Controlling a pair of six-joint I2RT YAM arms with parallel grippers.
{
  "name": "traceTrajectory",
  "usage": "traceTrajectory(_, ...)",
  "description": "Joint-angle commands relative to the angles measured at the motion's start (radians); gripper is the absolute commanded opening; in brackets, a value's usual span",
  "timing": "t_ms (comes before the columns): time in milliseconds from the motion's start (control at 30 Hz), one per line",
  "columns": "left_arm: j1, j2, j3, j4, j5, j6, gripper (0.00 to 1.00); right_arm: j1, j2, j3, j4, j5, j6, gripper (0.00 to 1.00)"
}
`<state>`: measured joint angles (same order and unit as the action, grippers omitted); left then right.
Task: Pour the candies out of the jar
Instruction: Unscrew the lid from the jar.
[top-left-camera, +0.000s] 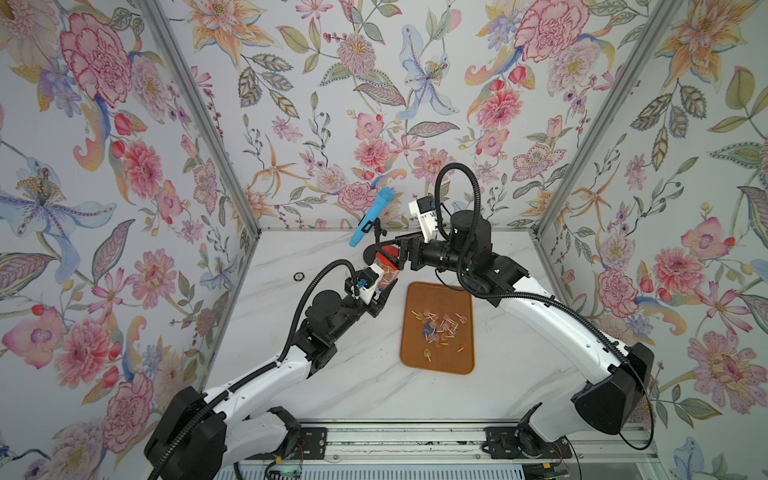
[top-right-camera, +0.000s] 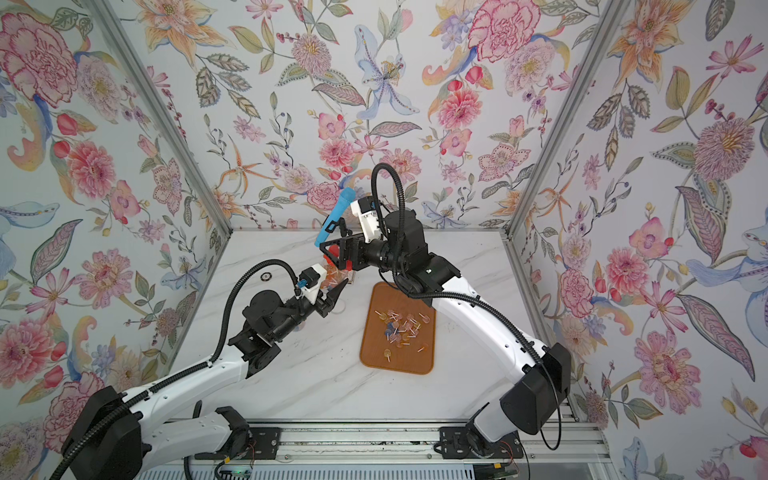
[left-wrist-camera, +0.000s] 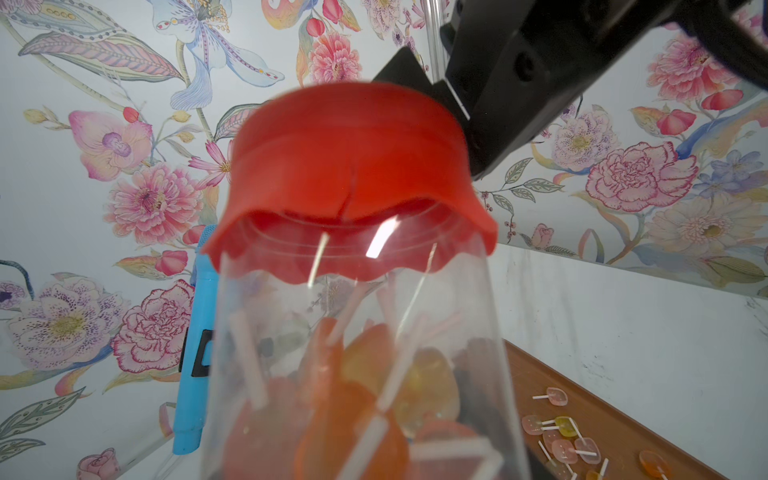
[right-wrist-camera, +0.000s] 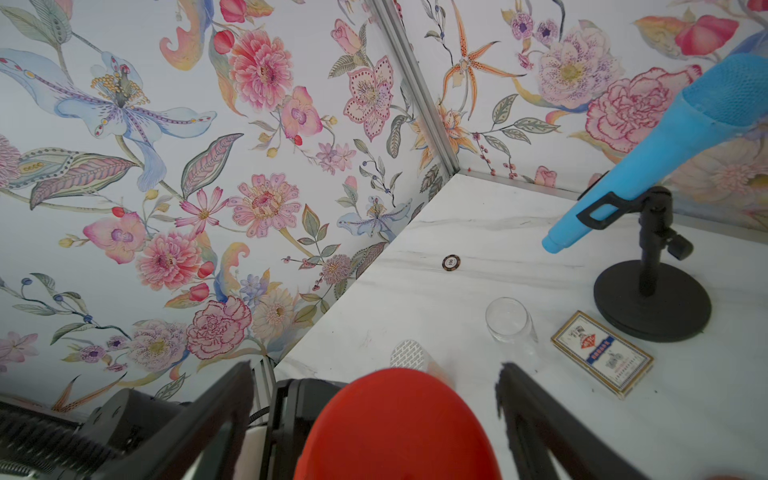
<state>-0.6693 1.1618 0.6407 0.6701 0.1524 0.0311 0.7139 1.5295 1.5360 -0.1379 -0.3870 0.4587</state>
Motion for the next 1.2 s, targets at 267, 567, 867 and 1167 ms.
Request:
traceTrajectory(267,-0.013,-0.014,0.003,0.024,-0.064,0.041,0.00,0.036,0.032,-0.007,-0.015,0.068,0.058,0.80)
traceTrajectory(567,-0.011,-0.043,0.009,0.026,-0.018,0.005,0.00,0.016,0.006,-0.044,0.075,-0.080,0.012,0.53)
traceTrajectory(867,0.020,-0.076,0.060,0.002,0.398,-0.108,0.00,-0.050,0.008,-0.014,0.167,-0.675,-0.196,0.45)
traceTrajectory(1167,0.037,-0.064,0.074,-0.004,0.480,-0.161,0.00,-0.092,0.009,0.011,0.195,-0.779,-0.212,0.41)
